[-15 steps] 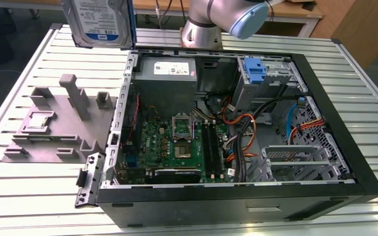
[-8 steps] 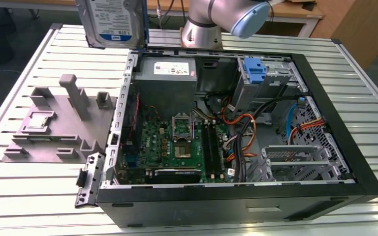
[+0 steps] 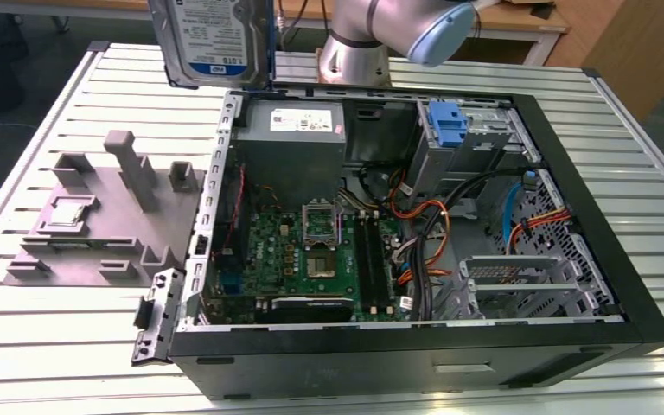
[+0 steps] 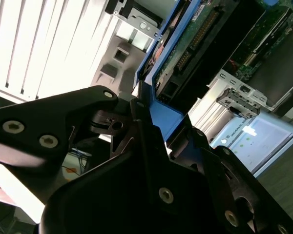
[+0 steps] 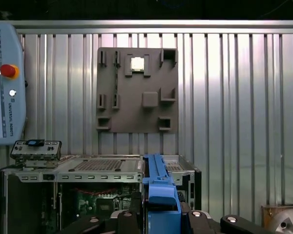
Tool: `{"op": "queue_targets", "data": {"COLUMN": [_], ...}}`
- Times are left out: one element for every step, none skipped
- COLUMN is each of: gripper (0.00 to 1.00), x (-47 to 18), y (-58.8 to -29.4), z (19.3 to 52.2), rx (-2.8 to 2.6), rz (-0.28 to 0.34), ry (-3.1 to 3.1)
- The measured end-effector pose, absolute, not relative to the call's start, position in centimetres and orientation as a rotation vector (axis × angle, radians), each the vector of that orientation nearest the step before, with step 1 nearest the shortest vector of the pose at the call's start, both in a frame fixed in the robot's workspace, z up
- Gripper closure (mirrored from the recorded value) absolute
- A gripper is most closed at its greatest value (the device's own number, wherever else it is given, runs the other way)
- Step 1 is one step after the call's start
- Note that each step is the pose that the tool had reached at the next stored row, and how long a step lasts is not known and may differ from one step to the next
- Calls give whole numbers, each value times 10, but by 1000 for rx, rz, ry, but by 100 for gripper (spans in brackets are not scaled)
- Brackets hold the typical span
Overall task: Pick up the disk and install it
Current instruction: 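Pick up the disk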
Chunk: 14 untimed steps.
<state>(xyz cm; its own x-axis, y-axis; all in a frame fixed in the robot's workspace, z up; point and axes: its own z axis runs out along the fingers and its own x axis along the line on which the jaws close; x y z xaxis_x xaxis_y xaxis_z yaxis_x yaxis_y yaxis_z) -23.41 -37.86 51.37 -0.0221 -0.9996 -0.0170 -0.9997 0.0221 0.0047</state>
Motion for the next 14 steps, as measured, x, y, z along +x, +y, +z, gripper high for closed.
{"op": "queue_targets", "data": {"gripper": [63,63,63,63,63,63,63,63,63,63,63,63,63,63], "x": [-234,-233,-233,-232,-232,-230,-228,-225,-221,-216,-211,-207,-203,-201], "y": [-382,-385,-388,-391,-393,-395,-395,-396,-396,-396,-396,-396,-396,-396], "z": [514,513,513,513,513,512,512,512,511,511,510,510,510,509], "rx": [-2191,-2191,-2191,-2191,-2191,-2191,-2191,-2190,-2190,-2190,-2189,-2189,-2188,-2186], "rz": [24,24,24,24,24,24,24,23,23,22,20,19,17,13], "ry": [2239,2240,2240,2239,2239,2239,2239,2239,2239,2238,2238,2237,2236,2234]}}
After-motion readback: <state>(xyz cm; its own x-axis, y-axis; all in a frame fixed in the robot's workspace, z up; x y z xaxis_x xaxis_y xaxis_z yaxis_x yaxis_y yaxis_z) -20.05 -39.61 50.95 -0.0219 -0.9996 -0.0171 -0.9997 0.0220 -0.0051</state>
